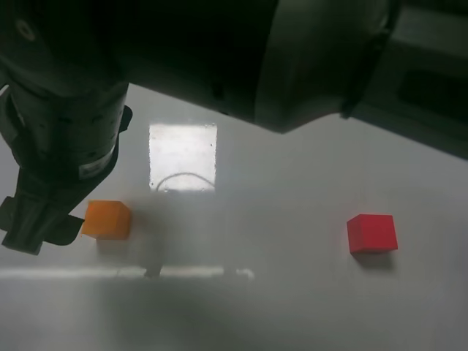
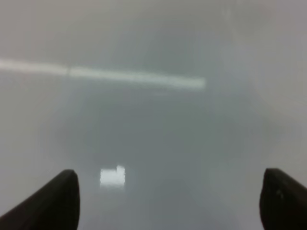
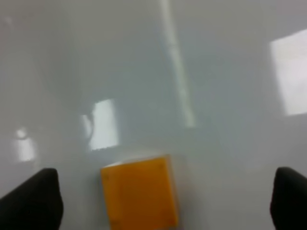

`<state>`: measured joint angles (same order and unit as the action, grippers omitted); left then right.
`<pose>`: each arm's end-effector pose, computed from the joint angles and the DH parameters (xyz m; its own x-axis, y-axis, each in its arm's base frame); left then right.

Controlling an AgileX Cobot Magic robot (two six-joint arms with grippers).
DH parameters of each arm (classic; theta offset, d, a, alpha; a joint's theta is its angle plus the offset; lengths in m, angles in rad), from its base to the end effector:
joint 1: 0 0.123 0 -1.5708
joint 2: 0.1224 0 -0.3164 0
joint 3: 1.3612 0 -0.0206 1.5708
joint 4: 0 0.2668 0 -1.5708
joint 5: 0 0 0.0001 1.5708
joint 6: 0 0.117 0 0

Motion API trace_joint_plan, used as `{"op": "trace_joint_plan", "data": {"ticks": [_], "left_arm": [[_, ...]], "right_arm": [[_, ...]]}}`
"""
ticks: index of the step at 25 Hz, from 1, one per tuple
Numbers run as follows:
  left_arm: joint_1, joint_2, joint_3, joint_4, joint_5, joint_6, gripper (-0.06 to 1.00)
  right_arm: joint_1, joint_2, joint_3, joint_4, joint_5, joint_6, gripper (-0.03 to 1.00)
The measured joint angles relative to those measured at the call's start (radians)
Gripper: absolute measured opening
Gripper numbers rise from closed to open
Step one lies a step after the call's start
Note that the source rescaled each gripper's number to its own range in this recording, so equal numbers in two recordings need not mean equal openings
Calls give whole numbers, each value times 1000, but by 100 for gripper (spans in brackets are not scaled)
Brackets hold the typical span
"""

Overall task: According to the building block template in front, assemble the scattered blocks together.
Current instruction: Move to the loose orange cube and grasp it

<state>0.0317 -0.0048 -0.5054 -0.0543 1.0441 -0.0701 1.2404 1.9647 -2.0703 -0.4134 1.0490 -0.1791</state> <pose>0.0004 -0.0055 0.2767 -0.4302 -0.1108 -0.8959 -0.0313 0.9937 -0.1079 0.1972 0.4494 0.3894 0.0925 -0.8404 -0.5340 -0.8382 0.2238 -0.4974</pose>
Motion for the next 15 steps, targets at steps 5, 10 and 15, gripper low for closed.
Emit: {"op": "trace_joint_plan", "data": {"ticks": [5,10,15], "left_arm": [[0,0,0,0,0,0,2],[0,0,0,0,0,0,2],[0,0,0,0,0,0,1]], "right_arm": [[4,41,0,0,0,3,100],[5,58,0,-1,-1,3,99],[5,89,0,-20,-2,14,98]]}}
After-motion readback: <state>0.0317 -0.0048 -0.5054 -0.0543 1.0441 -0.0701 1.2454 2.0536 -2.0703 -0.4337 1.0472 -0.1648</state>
